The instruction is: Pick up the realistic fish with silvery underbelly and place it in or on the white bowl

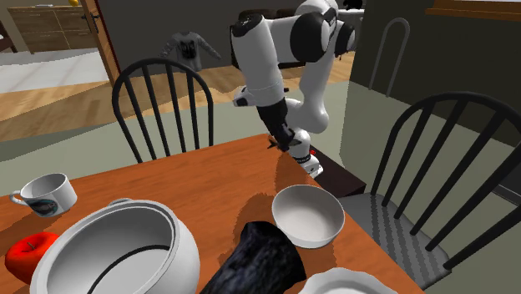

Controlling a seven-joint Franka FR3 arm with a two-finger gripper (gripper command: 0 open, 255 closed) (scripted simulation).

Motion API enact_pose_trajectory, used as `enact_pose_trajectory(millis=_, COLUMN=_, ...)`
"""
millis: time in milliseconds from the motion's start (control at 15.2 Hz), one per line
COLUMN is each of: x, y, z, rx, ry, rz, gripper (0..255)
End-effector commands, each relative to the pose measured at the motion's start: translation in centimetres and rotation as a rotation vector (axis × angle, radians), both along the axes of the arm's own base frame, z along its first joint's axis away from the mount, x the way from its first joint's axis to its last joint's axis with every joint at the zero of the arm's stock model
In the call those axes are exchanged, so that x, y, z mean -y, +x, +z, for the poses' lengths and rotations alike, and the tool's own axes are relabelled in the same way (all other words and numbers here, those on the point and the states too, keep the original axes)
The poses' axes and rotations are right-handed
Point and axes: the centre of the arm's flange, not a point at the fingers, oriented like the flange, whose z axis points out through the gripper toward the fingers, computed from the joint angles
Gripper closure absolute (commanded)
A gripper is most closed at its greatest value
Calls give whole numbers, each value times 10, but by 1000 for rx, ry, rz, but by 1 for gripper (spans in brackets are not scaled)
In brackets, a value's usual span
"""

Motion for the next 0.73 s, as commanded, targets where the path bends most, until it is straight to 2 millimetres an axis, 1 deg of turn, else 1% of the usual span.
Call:
enact_pose_trajectory(millis=0, x=-29, y=8, z=-1, rx=-1, ry=1, rz=-1, gripper=255)
enact_pose_trajectory(millis=660, x=-157, y=39, z=-4, rx=-1, ry=1, rz=-1, gripper=255)
